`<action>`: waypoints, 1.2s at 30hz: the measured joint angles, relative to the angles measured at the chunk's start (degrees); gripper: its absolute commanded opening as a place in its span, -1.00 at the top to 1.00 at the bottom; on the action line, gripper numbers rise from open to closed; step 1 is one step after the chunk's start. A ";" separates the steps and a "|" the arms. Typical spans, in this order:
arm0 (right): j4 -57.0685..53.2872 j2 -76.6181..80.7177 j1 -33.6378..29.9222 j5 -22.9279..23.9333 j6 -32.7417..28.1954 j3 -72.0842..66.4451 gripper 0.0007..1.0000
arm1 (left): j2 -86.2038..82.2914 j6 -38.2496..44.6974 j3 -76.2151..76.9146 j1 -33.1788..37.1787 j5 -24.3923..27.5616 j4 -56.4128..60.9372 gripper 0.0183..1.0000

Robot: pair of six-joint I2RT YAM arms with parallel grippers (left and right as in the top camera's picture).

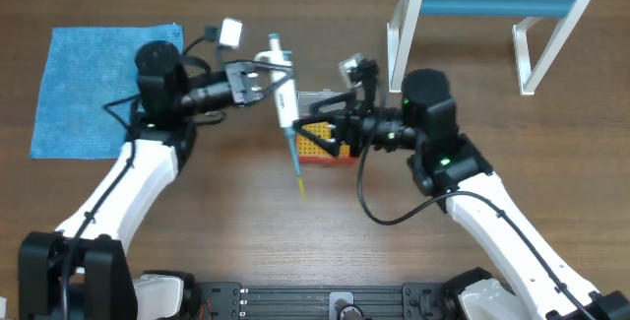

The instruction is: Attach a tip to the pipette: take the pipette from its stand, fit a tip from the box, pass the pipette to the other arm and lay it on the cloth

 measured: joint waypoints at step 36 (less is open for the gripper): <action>-12.94 0.09 -9.73 -5.25 -1.70 -0.02 -0.54 | 48.19 67.95 85.81 27.19 -72.04 -100.67 0.98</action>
